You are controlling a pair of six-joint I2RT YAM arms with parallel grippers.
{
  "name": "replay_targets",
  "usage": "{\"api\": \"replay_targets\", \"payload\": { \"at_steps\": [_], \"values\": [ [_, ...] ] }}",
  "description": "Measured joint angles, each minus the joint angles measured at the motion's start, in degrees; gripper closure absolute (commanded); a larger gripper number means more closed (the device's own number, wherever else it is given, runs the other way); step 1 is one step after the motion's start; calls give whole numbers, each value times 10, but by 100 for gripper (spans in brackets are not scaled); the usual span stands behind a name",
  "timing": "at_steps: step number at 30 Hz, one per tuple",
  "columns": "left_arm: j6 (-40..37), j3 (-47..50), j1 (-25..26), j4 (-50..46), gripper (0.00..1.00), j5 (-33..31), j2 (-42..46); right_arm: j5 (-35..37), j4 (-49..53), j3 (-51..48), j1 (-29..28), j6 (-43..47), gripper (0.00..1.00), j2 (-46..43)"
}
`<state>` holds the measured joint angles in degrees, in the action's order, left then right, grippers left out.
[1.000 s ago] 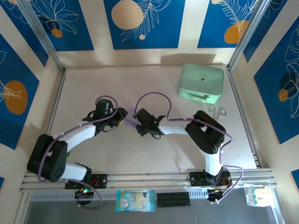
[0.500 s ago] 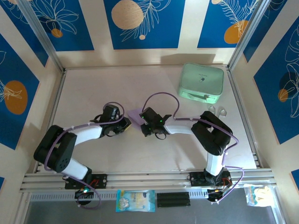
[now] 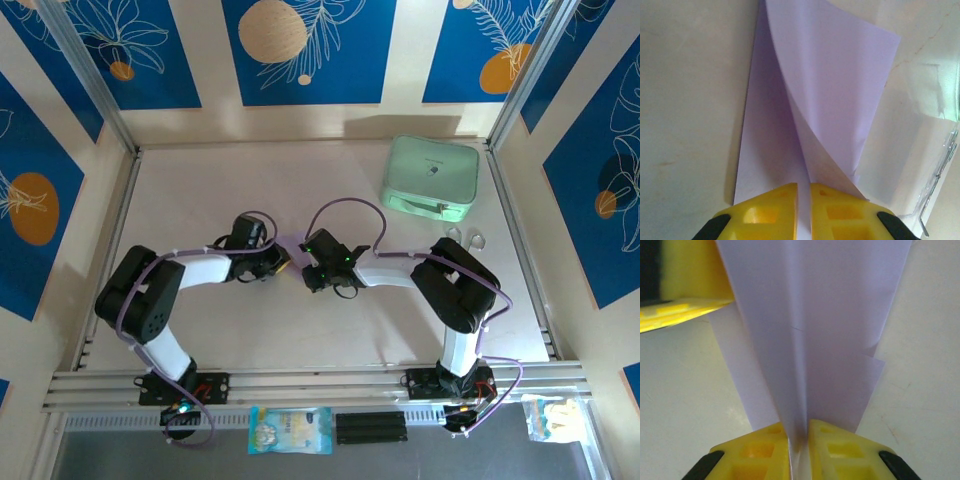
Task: Fold a paper plane with a square sheet of paper (pick it up from the middle)
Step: Fourth fold the wing at the center of the table.
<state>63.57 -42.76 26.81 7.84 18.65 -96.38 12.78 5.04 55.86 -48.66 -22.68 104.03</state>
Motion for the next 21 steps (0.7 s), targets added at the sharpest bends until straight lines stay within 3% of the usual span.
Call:
{"api": "replay_targets", "payload": {
  "at_steps": [10,21],
  "values": [
    [0,-1,0,-14,85,0,-12,-2,6,4,-1,8,77,0],
    [1,-1,0,-14,84,2,-12,7,14,7,-3,-3,86,0]
  ]
}}
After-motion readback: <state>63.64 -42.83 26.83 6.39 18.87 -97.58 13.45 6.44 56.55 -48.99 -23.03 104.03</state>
